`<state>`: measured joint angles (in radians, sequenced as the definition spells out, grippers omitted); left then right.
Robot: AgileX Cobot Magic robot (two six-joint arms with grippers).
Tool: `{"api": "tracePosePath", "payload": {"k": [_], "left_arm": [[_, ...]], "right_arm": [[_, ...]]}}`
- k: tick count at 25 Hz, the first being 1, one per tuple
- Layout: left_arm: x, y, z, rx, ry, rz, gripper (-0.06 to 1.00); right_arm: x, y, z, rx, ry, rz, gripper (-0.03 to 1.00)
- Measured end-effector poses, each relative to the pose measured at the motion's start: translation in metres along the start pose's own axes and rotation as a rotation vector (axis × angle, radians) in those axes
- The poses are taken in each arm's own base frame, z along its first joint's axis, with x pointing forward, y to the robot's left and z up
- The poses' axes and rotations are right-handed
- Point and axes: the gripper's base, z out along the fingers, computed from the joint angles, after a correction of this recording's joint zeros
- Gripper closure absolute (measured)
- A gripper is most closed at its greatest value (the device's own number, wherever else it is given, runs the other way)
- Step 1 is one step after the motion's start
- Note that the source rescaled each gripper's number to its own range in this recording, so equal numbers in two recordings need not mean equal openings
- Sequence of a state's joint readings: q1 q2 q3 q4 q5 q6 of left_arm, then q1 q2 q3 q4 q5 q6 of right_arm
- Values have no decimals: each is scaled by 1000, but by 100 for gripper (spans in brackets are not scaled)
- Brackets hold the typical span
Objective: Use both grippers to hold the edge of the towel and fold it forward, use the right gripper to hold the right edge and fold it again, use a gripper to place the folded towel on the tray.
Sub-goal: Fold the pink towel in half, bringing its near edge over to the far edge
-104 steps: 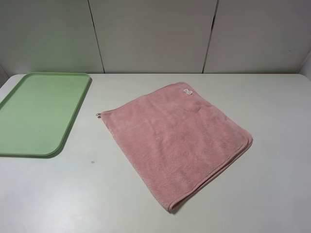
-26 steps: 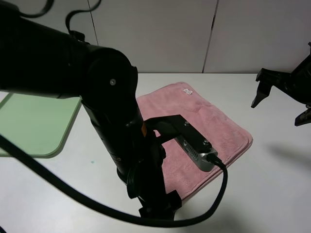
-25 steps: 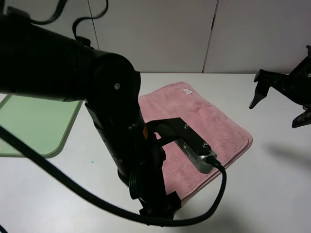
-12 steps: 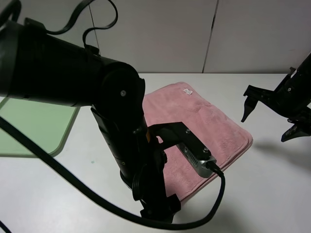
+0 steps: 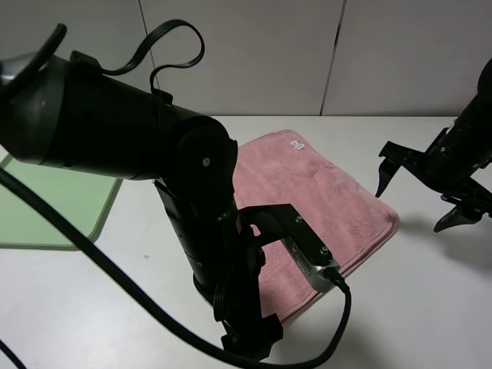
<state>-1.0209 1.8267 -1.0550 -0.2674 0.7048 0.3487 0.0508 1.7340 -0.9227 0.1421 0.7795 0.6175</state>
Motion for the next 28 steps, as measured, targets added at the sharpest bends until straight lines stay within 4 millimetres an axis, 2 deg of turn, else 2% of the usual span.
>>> {"api": "tracePosePath", "payload": {"k": [15, 28], "left_arm": [[0, 1, 0, -14, -1, 21, -5], [0, 2, 0, -17, -4, 62, -5]], "right_arm": [[-3, -3, 42, 80, 85, 34, -3], [-8, -2, 59, 78, 76, 43, -3]]}}
